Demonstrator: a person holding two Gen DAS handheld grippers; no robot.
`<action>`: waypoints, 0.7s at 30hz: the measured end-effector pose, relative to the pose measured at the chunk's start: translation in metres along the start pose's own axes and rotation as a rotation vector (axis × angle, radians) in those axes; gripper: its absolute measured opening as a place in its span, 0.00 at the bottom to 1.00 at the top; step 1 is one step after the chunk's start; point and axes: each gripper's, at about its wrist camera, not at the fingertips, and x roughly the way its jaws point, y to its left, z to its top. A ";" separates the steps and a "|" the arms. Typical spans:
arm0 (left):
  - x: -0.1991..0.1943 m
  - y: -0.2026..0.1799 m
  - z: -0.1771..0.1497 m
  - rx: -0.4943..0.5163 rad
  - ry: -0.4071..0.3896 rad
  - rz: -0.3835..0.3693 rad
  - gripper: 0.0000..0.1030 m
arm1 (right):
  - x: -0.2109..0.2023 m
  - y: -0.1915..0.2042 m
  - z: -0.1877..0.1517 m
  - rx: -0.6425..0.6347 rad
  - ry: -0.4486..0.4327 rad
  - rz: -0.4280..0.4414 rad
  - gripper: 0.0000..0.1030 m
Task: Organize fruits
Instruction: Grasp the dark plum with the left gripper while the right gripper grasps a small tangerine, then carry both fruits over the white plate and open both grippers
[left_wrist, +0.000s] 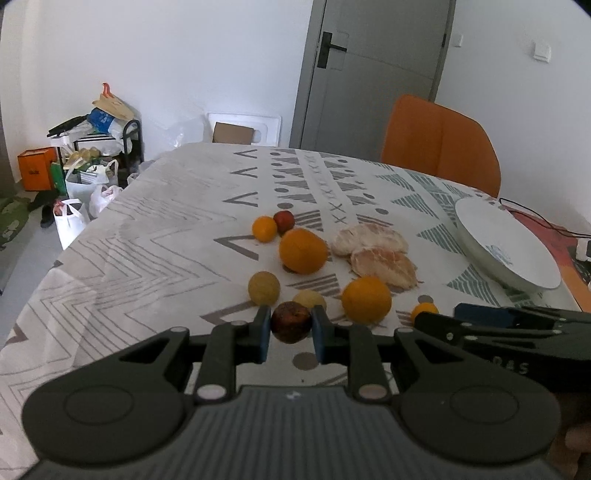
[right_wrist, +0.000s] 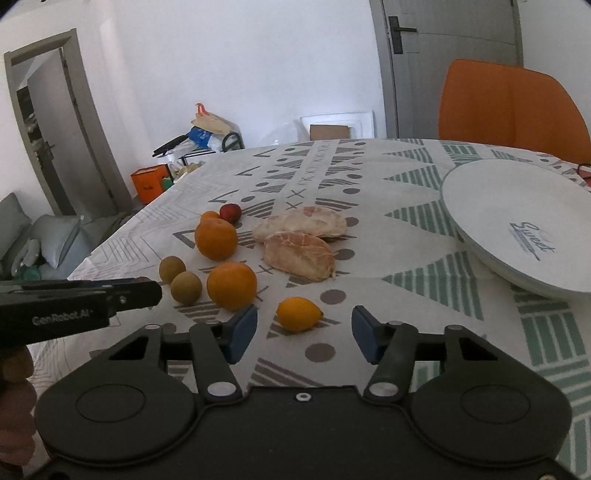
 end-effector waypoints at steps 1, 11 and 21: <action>0.000 0.000 0.001 0.000 -0.003 0.001 0.21 | 0.003 0.000 0.000 0.000 0.010 0.001 0.43; 0.006 -0.012 0.007 0.027 -0.013 -0.030 0.21 | -0.011 -0.013 0.000 0.010 -0.036 -0.001 0.26; 0.014 -0.050 0.018 0.093 -0.028 -0.083 0.21 | -0.052 -0.052 0.003 0.085 -0.132 -0.081 0.26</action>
